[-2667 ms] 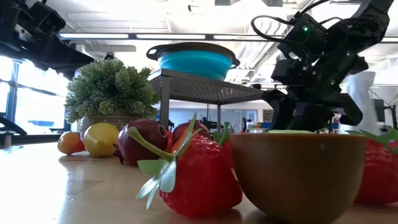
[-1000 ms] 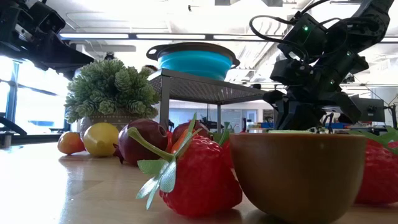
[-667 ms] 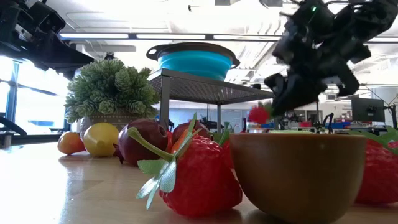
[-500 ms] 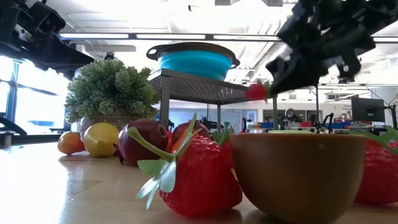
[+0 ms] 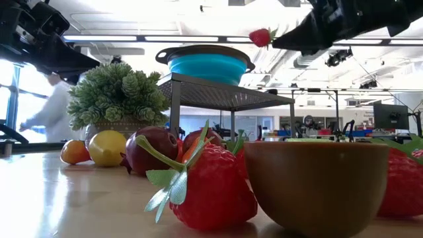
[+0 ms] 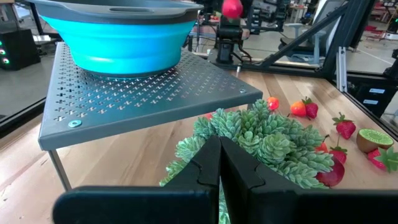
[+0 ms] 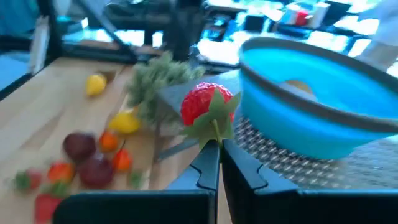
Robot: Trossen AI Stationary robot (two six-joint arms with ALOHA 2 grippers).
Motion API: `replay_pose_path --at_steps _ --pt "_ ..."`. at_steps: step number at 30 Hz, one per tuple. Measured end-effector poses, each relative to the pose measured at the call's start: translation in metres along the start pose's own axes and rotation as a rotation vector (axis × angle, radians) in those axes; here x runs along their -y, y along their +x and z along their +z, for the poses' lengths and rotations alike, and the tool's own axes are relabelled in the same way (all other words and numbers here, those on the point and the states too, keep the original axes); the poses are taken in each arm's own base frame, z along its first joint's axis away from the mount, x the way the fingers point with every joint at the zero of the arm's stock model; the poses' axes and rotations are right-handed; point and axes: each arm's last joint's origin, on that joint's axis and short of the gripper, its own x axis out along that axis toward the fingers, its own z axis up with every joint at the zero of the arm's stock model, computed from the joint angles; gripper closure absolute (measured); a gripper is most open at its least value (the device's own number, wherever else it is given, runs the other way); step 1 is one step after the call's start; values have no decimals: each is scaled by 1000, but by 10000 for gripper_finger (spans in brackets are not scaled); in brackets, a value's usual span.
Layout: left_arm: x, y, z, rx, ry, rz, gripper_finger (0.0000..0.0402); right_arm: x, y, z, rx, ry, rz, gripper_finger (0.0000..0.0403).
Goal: Pick & Place Fruit
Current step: Put the strawberry into the blue strainer bowl on the shelf
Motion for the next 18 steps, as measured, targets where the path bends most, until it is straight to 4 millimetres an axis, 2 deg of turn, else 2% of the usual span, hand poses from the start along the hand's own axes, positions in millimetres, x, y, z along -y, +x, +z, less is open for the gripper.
replay_pose_path --at_steps 8,18 --pt "0 0 0 0 0 0 401 5 0 2 13 32 -175 399" --pt "0 0 0 0 0 0 401 6 2 11 119 114 -187 399"
